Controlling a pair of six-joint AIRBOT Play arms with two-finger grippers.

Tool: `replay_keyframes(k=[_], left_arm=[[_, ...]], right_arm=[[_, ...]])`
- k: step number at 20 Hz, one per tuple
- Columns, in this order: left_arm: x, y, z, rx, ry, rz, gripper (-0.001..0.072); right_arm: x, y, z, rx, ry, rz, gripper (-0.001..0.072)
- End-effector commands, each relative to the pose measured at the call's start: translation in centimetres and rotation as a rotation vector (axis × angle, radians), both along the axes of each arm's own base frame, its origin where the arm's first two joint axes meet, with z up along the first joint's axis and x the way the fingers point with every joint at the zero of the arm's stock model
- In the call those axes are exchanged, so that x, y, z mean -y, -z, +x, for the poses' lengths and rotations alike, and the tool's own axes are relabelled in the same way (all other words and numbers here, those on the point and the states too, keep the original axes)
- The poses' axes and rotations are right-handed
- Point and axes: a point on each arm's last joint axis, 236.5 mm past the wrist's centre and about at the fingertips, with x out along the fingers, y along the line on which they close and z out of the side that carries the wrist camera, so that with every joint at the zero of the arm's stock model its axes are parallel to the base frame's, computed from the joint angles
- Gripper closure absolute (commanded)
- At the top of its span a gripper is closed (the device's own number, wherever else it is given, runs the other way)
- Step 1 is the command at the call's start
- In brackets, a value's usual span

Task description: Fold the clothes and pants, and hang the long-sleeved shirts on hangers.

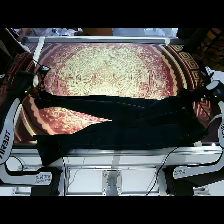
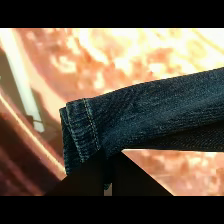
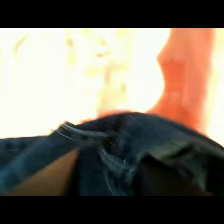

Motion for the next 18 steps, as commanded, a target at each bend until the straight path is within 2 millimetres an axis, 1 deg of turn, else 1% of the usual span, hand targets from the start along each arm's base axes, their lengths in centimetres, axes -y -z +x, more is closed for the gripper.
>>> replay_keyframes(k=[1, 2, 3, 5, 6, 7, 9, 10, 11, 12, 13, 14, 15, 16, 17, 18], left_arm=[[-0.4, -0.1, -0.2, -0.002, -0.014, -0.003, 0.0684], [-0.4, -0.1, -0.2, -0.002, -0.015, -0.003, 0.0684], [-0.5, -0.1, -0.2, 0.001, -0.015, -0.002, 0.0684], [-1.0, -0.3, 0.0, 0.012, -0.024, -0.002, 0.0685], [-1.7, -0.7, 0.2, 0.027, -0.047, -0.002, 0.0685], [-3.2, -1.7, 0.5, 0.066, -0.115, -0.009, 0.0685], [-6.8, -4.0, 0.8, 0.173, -0.296, -0.059, 0.0685], [-8.0, -4.9, 0.9, 0.215, -0.361, -0.119, 0.0685], [-8.7, -5.5, 1.1, 0.255, -0.415, -0.193, 0.0685], [-8.9, -6.0, 1.6, 0.304, -0.457, -0.28, 0.0685], [-8.3, -6.6, 2.5, 0.348, -0.457, -0.382, 0.0685], [-7.5, -7.2, 3.6, 0.393, -0.422, -0.466, 0.0684], [-6.9, -7.8, 4.7, 0.434, -0.385, -0.508, 0.0684], [-6.6, -8.3, 5.8, 0.477, -0.369, -0.527, 0.0683], [-6.3, -8.2, 6.9, 0.509, -0.365, -0.54, 0.0684], [-5.8, -7.5, 7.9, 0.514, -0.359, -0.551, 0.0684]], right_arm=[[-0.7, -1.4, 1.5, 0.035, -0.006, -0.013, 0.0494], [-0.7, -1.5, 1.5, 0.033, 0.003, -0.008, 0.0562], [-0.7, -1.5, 1.5, 0.032, 0.012, -0.003, 0.0698], [-0.2, -1.8, 1.7, 0.037, 0.025, -0.012, 0.0696], [0.7, -2.6, 2.1, 0.048, 0.05, -0.03, 0.0696], [2.0, -3.7, 2.5, 0.068, 0.095, -0.041, 0.0697], [4.8, -6.8, 3.7, 0.141, 0.196, -0.036, 0.0697], [6.2, -8.3, 4.1, 0.179, 0.232, -0.04, 0.0697], [7.1, -9.4, 4.4, 0.21, 0.255, -0.044, 0.0698], [7.8, -10.2, 4.8, 0.241, 0.271, -0.047, 0.0698], [8.2, -10.6, 5.1, 0.264, 0.28, -0.052, 0.0698], [8.5, -10.8, 5.5, 0.284, 0.288, -0.059, 0.0698], [8.6, -10.8, 6.0, 0.303, 0.297, -0.049, 0.0698], [8.4, -10.4, 6.6, 0.316, 0.31, -0.022, 0.0698], [8.0, -9.7, 7.2, 0.322, 0.324, 0.02, 0.0698], [7.4, -8.6, 7.9, 0.32, 0.336, 0.065, 0.0697]])
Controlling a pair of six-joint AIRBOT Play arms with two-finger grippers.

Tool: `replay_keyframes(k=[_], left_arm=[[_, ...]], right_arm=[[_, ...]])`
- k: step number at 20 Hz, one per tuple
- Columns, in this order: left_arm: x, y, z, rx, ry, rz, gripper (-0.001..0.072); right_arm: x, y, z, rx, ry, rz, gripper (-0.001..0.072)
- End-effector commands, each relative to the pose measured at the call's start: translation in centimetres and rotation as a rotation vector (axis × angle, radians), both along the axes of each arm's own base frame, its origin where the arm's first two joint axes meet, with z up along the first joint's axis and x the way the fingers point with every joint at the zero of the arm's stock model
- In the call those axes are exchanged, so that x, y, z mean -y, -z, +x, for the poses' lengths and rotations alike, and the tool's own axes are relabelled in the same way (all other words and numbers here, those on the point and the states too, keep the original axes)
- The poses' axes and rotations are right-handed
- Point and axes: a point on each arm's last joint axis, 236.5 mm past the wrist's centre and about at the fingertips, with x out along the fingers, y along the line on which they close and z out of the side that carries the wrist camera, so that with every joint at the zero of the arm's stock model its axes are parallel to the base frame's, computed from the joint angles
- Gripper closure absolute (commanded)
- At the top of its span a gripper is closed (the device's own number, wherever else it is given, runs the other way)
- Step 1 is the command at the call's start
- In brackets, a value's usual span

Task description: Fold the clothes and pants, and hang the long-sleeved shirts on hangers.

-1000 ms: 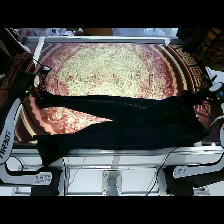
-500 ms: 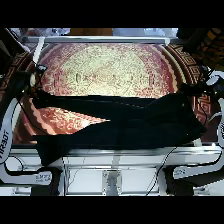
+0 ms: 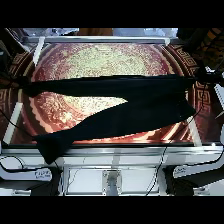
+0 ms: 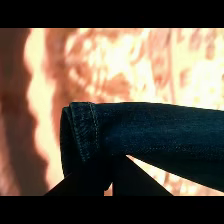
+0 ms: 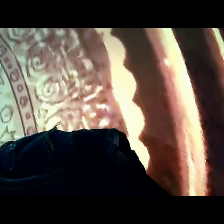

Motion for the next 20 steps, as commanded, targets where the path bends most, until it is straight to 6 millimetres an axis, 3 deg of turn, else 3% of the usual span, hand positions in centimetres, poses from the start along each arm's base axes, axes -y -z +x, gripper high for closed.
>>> replay_keyframes(k=[1, 5, 7, 8, 9, 10, 11, 12, 15, 17, 20], left_arm=[[1.8, 0.4, 4.0, 0.128, 0.017, -0.101, 0.0684], [5.4, 8.8, 5.3, -0.036, 0.048, -0.19, 0.0683], [6.5, 11.9, 4.5, -0.157, 0.079, -0.218, 0.0682], [6.0, 13.0, 3.3, -0.252, 0.099, -0.197, 0.0679], [5.0, 13.8, 1.8, -0.352, 0.09, -0.156, 0.0583], [3.1, 14.1, -0.2, -0.46, 0.066, -0.084, 0.0387], [1.3, 14.0, -1.9, -0.543, 0.052, -0.012, 0.0252], [-0.2, 13.4, -3.4, -0.61, 0.043, 0.05, 0.0222], [-2.9, 11.5, -5.8, -0.69, 0.009, 0.158, 0.0222], [-3.2, 9.7, -4.9, -0.619, 0.001, 0.172, 0.0222], [-2.4, 6.5, -0.7, -0.386, 0.015, 0.158, 0.0222]], right_arm=[[-0.8, 1.8, 2.3, 0.054, 0.038, 0.105, 0.0697], [-3.9, 6.8, 4.7, -0.024, -0.027, 0.147, 0.0697], [-4.6, 8.1, 5.1, -0.078, -0.045, 0.186, 0.0697], [-4.2, 8.6, 4.6, -0.127, -0.039, 0.192, 0.0696], [-3.4, 9.1, 3.6, -0.19, -0.021, 0.177, 0.0695], [-2.4, 9.3, 2.4, -0.245, -0.009, 0.15, 0.0672], [-1.5, 9.4, 1.1, -0.298, -0.007, 0.129, 0.0581], [-0.9, 9.3, -0.1, -0.35, -0.009, 0.12, 0.0474], [0.5, 8.7, -3.5, -0.477, -0.015, 0.104, 0.0463], [1.1, 7.6, -4.7, -0.509, -0.038, 0.068, 0.0437], [1.0, 6.0, -5.4, -0.514, -0.091, 0.024, 0.0436]])
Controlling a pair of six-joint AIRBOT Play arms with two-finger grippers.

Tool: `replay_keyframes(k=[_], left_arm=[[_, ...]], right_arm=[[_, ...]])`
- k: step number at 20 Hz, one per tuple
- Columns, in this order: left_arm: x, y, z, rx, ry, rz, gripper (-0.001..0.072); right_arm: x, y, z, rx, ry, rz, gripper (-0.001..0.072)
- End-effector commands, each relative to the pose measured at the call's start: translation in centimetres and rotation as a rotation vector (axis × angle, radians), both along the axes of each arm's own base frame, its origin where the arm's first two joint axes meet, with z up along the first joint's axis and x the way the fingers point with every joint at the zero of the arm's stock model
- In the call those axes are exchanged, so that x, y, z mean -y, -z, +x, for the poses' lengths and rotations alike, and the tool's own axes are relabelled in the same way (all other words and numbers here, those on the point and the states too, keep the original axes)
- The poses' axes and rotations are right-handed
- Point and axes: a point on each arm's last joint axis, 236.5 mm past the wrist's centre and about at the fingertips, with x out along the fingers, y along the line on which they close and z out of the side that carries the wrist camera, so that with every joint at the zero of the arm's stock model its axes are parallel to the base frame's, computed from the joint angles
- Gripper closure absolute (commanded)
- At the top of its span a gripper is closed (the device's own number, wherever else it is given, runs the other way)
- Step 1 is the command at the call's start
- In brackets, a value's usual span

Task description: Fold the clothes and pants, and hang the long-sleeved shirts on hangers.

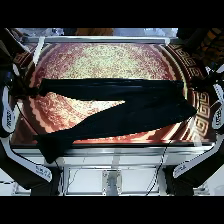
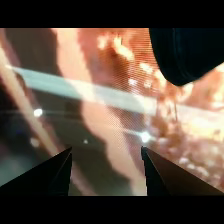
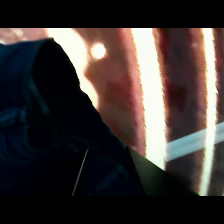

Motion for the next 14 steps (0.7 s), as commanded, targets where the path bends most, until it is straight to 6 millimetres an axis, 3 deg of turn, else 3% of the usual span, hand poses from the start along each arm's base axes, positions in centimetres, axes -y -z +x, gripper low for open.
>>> replay_keyframes(k=[1, 3, 6, 9, 14], left_arm=[[0.0, -3.8, 3.5, 0.207, 0.014, 0.015, 0.0223], [0.4, -4.4, 5.1, 0.283, 0.017, 0.002, 0.0223], [0.2, -3.4, 5.9, 0.304, -0.03, -0.009, 0.0223], [0.7, -1.6, 4.2, 0.196, 0.023, -0.025, 0.0223], [0.3, -0.4, 2.3, 0.119, 0.038, -0.039, 0.0223]], right_arm=[[-0.1, -1.4, -2.3, -0.073, -0.079, -0.025, 0.0435], [-1.3, -1.6, -3.6, -0.115, -0.165, -0.016, 0.0436], [-2.7, -0.9, -4.4, -0.127, -0.185, 0.013, 0.0436], [-4.5, -0.1, -5.6, -0.152, -0.262, 0.031, 0.0436], [-6.6, 0.4, -6.0, -0.062, -0.304, 0.025, 0.0438]])
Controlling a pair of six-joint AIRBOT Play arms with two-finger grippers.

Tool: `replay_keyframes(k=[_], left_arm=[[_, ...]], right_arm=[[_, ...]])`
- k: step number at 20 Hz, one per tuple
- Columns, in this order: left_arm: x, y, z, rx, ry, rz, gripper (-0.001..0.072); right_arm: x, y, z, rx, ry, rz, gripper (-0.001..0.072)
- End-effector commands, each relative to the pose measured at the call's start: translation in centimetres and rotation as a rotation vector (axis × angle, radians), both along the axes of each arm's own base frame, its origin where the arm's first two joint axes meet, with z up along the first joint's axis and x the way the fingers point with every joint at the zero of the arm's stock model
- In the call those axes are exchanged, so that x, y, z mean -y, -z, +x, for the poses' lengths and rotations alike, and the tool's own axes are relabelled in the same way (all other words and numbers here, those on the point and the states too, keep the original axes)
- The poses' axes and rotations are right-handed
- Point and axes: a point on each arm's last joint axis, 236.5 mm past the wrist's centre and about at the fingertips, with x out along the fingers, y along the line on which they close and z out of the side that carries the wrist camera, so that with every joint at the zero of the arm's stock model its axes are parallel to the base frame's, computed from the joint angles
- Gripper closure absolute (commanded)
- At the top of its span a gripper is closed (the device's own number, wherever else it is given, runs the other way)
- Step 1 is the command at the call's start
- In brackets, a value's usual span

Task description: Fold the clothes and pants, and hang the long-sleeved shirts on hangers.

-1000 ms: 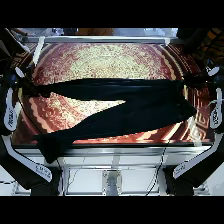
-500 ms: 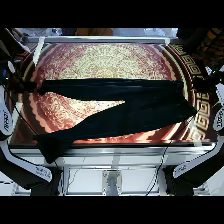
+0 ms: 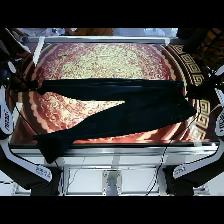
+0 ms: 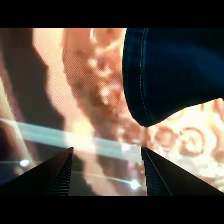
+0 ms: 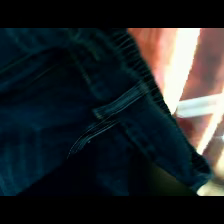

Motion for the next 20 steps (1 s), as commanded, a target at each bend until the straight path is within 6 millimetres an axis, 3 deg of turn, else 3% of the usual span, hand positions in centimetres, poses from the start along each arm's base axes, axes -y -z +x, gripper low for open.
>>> replay_keyframes(k=[1, 4, 7, 9, 10, 11, 16, 18, 20], left_arm=[[-0.1, 1.6, -1.7, -0.071, 0.031, -0.014, 0.0222], [1.2, 3.9, -2.4, -0.101, 0.108, -0.06, 0.0222], [1.5, 4.4, -0.9, -0.038, 0.131, -0.062, 0.0223], [2.1, 4.4, 0.4, 0.014, 0.154, -0.083, 0.0225], [2.9, 4.5, 0.9, 0.032, 0.192, -0.104, 0.0246], [3.6, 4.7, 1.4, 0.049, 0.222, -0.125, 0.0247], [3.8, 6.4, 2.6, 0.079, 0.218, -0.14, 0.027], [3.5, 7.2, 3.4, 0.1, 0.206, -0.131, 0.0452], [3.1, 7.1, 4.8, 0.164, 0.16, -0.123, 0.0527]], right_arm=[[-1.2, 0.4, -0.7, 0.067, -0.028, -0.007, 0.0438], [-1.7, 1.7, -2.7, 0.058, -0.018, -0.017, 0.0438], [-2.4, 3.2, -4.2, 0.015, -0.017, 0.003, 0.0445], [-2.6, 3.7, -4.4, 0.014, -0.012, 0.007, 0.0455], [-2.6, 3.8, -4.3, 0.017, -0.009, 0.011, 0.0564], [-2.7, 3.9, -4.3, 0.022, -0.006, 0.015, 0.0615], [-3.1, 3.8, -4.0, 0.03, -0.001, 0.031, 0.0614], [-3.1, 3.8, -4.0, 0.031, 0.0, 0.031, 0.0615], [-3.2, 3.8, -4.0, 0.03, 0.004, 0.033, 0.0614]])
